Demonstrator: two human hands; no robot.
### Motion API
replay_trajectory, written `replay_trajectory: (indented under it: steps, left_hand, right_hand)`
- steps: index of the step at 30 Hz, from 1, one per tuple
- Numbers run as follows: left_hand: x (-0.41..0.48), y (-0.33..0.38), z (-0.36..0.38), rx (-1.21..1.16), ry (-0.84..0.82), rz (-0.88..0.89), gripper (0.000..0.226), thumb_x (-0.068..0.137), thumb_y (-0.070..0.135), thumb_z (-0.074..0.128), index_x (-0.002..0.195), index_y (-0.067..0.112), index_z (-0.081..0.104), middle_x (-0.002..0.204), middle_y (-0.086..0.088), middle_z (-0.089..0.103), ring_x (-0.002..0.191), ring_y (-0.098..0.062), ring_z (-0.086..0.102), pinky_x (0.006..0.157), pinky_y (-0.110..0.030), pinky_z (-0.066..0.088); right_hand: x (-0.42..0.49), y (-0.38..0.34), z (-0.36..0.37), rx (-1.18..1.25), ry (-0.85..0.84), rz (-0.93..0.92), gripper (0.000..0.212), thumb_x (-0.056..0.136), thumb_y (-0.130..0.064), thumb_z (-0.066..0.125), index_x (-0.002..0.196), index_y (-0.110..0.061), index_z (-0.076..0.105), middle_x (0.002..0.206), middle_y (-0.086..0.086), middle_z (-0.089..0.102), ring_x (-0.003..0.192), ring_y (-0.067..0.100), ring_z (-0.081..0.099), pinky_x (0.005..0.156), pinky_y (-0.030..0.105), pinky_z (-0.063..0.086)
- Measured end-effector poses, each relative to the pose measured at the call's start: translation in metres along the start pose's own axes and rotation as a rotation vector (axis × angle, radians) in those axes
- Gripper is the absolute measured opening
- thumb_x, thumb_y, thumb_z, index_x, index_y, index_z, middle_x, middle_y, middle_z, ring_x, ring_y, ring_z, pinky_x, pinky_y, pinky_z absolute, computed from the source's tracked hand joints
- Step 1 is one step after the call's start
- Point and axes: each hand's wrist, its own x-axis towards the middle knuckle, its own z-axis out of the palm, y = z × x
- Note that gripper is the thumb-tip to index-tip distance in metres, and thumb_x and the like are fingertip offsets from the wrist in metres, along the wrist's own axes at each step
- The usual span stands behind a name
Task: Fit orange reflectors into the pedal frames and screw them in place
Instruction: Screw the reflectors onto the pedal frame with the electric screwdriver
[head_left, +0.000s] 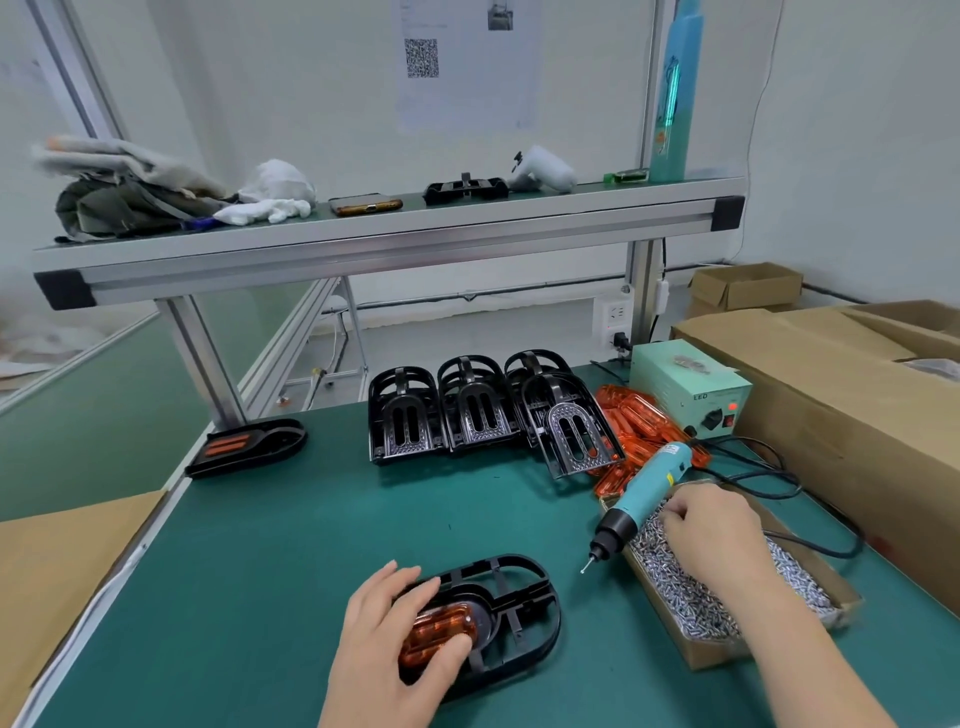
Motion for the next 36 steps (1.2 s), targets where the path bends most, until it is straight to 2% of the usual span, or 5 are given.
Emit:
replay_trajectory:
  steps: [5,10,17,22,36]
  left_hand:
    - [0.006,0.009,-0.001,-0.024,0.056,0.023,0.047,0.074,0.056,0.062,0.097,0.018,0.079,0.113,0.011,0.067,0.125,-0.024,0.053,0.098,-0.035,0.037]
    - [0.015,0.026,-0.006,-0.075,0.118,0.025,0.034,0.078,0.048,0.062,0.094,0.023,0.079,0.103,0.020,0.067,0.112,-0.005,0.052,0.093,-0.018,0.043]
    - [0.029,0.067,-0.007,-0.213,0.076,-0.042,0.022,0.080,0.033,0.071,0.100,0.041,0.070,0.102,0.024,0.066,0.101,-0.009,0.064,0.087,-0.020,0.048]
    - [0.029,0.069,-0.009,-0.271,0.110,-0.143,0.042,0.080,0.009,0.080,0.095,0.047,0.068,0.089,0.020,0.071,0.087,-0.009,0.069,0.076,-0.023,0.054]
    - [0.026,0.058,-0.018,-0.037,0.080,-0.058,0.020,0.082,0.017,0.076,0.072,0.030,0.064,0.082,0.018,0.063,0.077,-0.006,0.059,0.069,-0.021,0.045]
  right_hand:
    - [-0.002,-0.004,-0.007,-0.008,-0.055,-0.001,0.013,0.092,-0.018,0.061,0.088,-0.022,0.072,0.091,0.001,0.071,0.080,0.020,0.056,0.070,0.028,0.047]
    - [-0.015,-0.021,-0.028,0.292,0.100,-0.075,0.013,0.089,-0.026,0.071,0.076,-0.024,0.070,0.076,-0.007,0.070,0.071,0.011,0.058,0.060,0.026,0.038]
    - [-0.082,-0.100,-0.018,0.821,-0.285,-0.316,0.022,0.083,-0.025,0.079,0.067,-0.015,0.068,0.056,-0.011,0.060,0.055,0.001,0.050,0.060,0.024,0.042]
    - [-0.096,-0.116,-0.010,1.200,-0.562,-0.133,0.029,0.086,-0.009,0.076,0.062,-0.015,0.061,0.048,-0.012,0.050,0.044,0.001,0.040,0.045,0.013,0.030]
    - [-0.099,-0.113,-0.002,1.179,-0.690,-0.076,0.017,0.092,-0.013,0.069,0.076,-0.006,0.072,0.065,0.004,0.067,0.047,0.007,0.045,0.041,0.016,0.028]
